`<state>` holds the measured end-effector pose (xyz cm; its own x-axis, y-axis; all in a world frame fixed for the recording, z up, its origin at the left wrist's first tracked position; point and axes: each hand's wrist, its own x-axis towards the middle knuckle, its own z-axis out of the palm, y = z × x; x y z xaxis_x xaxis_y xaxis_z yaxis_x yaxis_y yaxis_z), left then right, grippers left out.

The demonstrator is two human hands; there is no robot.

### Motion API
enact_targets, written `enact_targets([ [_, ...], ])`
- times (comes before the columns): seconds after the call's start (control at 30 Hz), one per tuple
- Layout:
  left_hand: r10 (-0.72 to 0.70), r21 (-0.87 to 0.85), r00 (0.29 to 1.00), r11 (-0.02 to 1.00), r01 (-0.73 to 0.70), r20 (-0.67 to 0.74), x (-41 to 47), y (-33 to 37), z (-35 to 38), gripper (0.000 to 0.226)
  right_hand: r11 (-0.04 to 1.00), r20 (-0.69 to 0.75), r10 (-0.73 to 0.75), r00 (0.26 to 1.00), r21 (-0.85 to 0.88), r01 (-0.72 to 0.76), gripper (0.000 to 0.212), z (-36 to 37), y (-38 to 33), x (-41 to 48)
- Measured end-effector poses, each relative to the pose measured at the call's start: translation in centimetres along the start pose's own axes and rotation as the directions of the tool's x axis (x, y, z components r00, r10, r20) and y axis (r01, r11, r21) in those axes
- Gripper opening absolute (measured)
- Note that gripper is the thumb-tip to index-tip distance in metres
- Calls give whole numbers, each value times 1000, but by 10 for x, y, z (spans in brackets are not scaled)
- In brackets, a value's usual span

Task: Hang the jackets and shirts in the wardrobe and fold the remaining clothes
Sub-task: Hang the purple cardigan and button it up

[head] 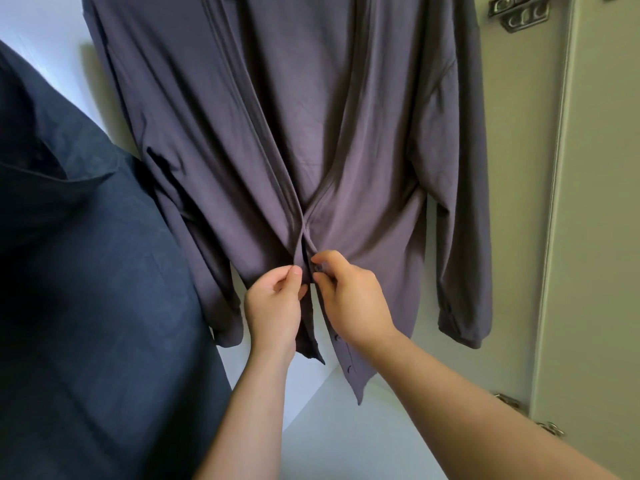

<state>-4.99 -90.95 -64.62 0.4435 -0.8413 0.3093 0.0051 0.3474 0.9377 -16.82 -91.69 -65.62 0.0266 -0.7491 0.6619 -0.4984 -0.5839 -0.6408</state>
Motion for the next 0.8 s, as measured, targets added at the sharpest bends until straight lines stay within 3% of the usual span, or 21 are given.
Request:
enact_targets([
  [0.23, -52, -91, 998, 994, 55, 31, -5, 2, 4, 11, 995, -15, 2, 1000, -103, -4, 16, -7, 1, 0],
  [0.53, -15, -46, 999, 999, 17, 46, -7, 3, 8, 15, 959, 22, 197, 980, 201, -197, 13, -10, -4, 8],
  [0.67, -14, -51, 999, 999, 15, 29, -7, 4, 7, 28, 954, 21, 204, 979, 219, -203, 15, -10, -5, 8],
  [0.8, -15, -39, 1000, 999, 16, 23, -8, 5, 7, 18, 954, -22, 210, 977, 223, -200, 14, -9, -5, 8],
])
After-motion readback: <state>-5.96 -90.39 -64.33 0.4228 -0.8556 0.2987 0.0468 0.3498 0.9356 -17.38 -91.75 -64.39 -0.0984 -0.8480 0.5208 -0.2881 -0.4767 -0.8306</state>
